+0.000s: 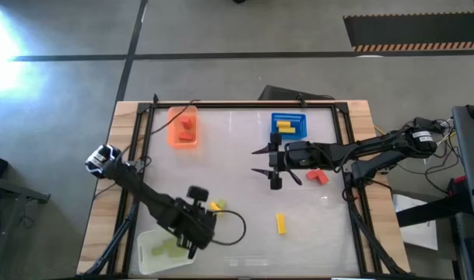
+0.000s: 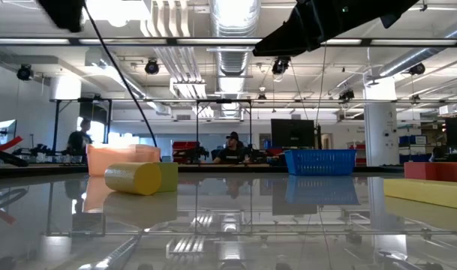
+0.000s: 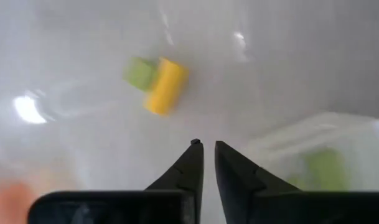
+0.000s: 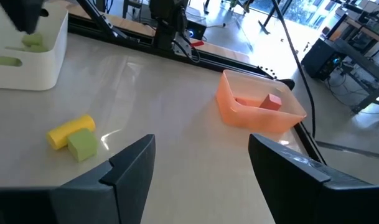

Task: Sort & place blocks by color
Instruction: Put the orange wooden block into the orange bin

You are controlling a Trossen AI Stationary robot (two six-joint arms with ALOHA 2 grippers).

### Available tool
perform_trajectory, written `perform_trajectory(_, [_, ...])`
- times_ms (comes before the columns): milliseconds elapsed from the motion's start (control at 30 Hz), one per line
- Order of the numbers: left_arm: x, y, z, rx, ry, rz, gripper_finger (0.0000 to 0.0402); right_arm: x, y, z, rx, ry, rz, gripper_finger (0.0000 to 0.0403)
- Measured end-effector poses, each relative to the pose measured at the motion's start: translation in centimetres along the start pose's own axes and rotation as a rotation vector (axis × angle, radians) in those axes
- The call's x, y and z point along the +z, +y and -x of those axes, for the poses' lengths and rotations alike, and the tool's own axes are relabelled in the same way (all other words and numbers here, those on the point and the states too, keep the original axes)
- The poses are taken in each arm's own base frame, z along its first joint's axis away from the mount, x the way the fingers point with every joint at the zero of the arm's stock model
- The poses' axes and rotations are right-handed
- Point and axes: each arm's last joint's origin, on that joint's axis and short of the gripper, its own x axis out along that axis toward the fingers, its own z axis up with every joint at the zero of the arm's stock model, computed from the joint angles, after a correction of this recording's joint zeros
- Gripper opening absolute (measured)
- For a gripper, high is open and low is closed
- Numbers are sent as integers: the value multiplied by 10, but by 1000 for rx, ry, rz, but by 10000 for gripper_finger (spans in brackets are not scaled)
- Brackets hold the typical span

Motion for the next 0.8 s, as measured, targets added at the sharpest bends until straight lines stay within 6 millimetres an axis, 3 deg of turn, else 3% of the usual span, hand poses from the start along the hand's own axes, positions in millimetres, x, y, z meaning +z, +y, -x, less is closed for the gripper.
perform_trajectory(300, [-12,34,21,287,-295,-221,1,3,-1,0,-1,-9,-132,243])
perform_trajectory(567, [-38,59,15,434,-626,-391,1,0,0,0,1,61,-419,229])
perform_trajectory(667, [-52,73,9,505,-725,-385,1,-2,0,2,-28,147,-556,225])
perform_trajectory(800, [-69,91,7,607,-865,-323,1,-10,-1,11,-144,405,-697,224])
